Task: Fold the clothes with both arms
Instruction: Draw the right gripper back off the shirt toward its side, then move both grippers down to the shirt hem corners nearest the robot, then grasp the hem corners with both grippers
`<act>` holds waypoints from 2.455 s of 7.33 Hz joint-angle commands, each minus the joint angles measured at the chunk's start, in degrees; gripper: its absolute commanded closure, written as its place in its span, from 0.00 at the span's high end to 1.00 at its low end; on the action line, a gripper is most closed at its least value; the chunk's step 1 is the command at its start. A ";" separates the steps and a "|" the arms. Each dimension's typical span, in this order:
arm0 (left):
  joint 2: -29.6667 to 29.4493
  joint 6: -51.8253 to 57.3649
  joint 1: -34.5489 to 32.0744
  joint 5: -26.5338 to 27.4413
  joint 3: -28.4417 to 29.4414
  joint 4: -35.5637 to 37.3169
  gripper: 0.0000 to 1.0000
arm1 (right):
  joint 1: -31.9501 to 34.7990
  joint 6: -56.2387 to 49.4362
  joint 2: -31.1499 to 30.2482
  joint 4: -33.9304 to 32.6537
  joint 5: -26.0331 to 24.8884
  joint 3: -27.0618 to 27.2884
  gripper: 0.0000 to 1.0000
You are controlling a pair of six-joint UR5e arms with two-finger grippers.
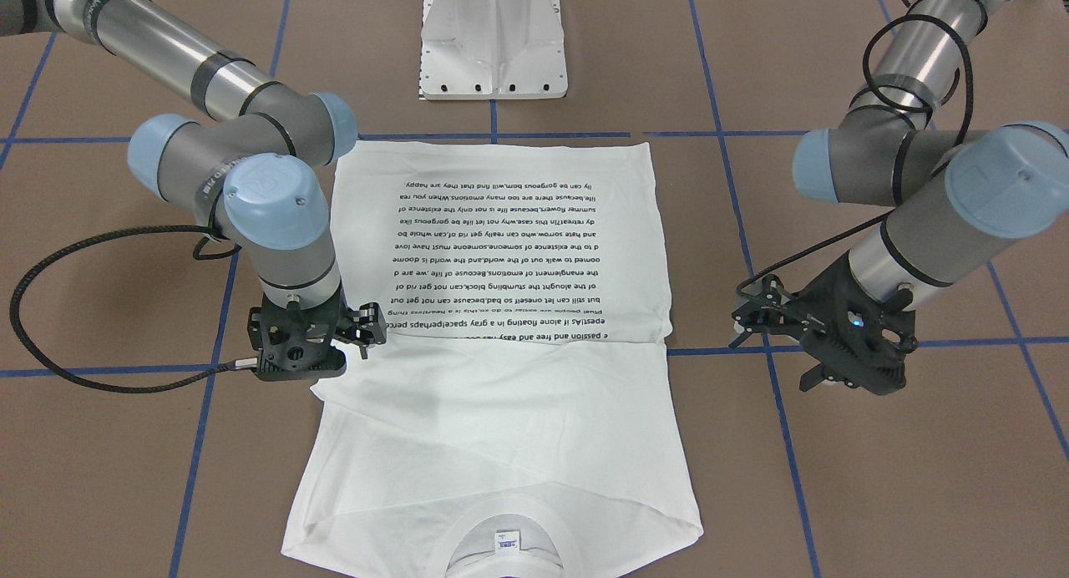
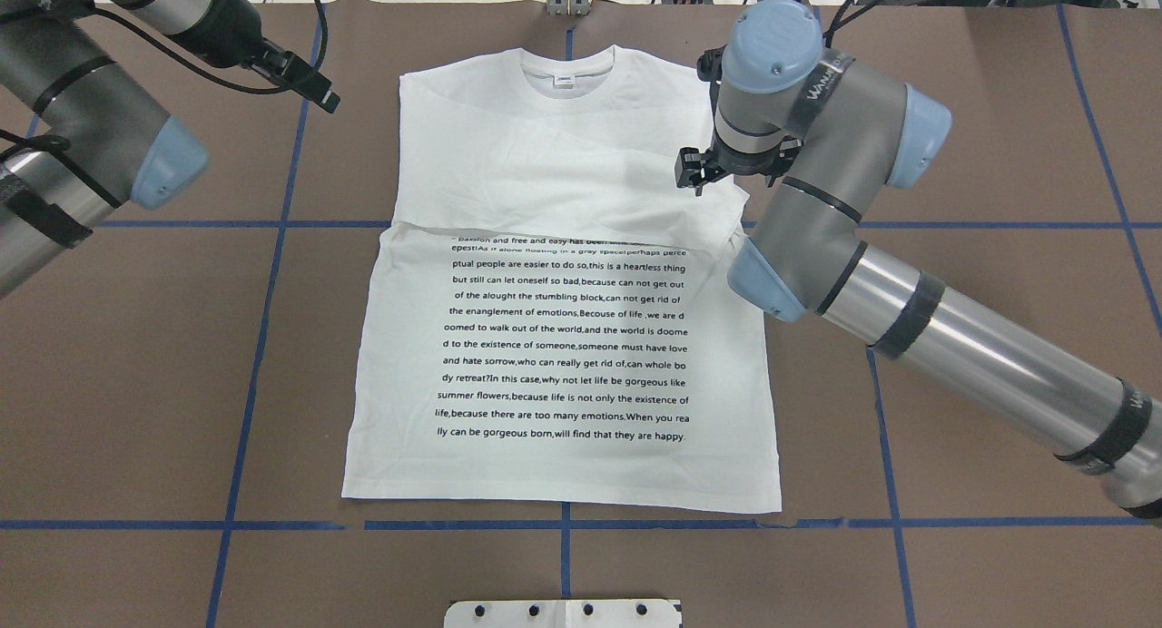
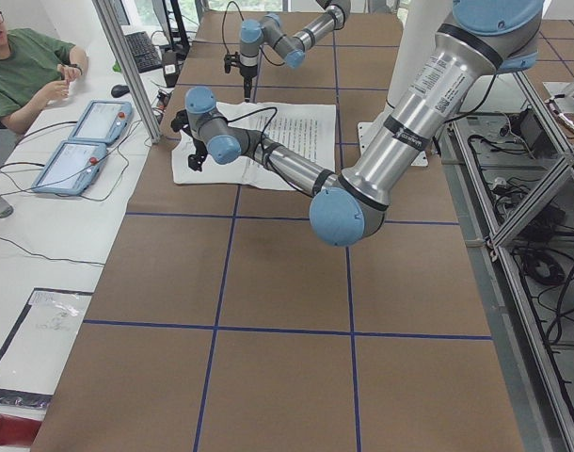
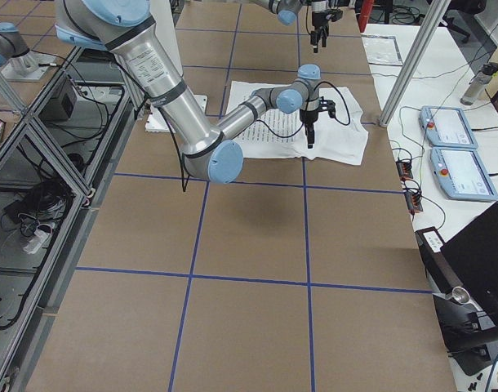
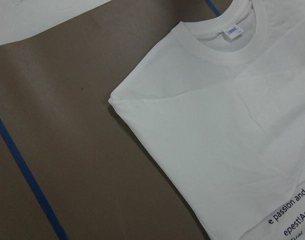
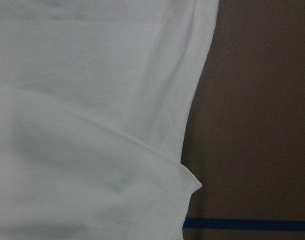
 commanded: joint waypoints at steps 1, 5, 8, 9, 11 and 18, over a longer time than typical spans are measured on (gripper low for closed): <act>8.73 -8.65 2.89 0.38 -11.80 -0.11 1.00 | -2.04 6.58 -14.30 0.60 1.48 19.67 1.00; 23.33 -31.85 19.57 13.27 -30.46 -2.12 1.00 | -17.31 28.43 -28.67 5.74 -6.92 37.76 1.00; 32.24 -46.90 36.18 29.00 -31.46 -13.47 1.00 | -26.48 34.20 -37.13 17.56 -16.19 37.78 1.00; 32.24 -51.38 40.40 32.25 -31.37 -13.39 0.98 | -26.49 34.29 -37.13 17.56 -16.19 37.78 1.00; 32.24 -53.79 43.69 33.95 -30.67 -12.95 0.86 | -26.49 34.30 -37.04 17.56 -16.19 37.86 1.00; 31.28 -53.80 45.36 34.13 -29.17 -9.88 0.59 | -26.58 34.21 -37.13 17.65 -16.19 37.86 1.00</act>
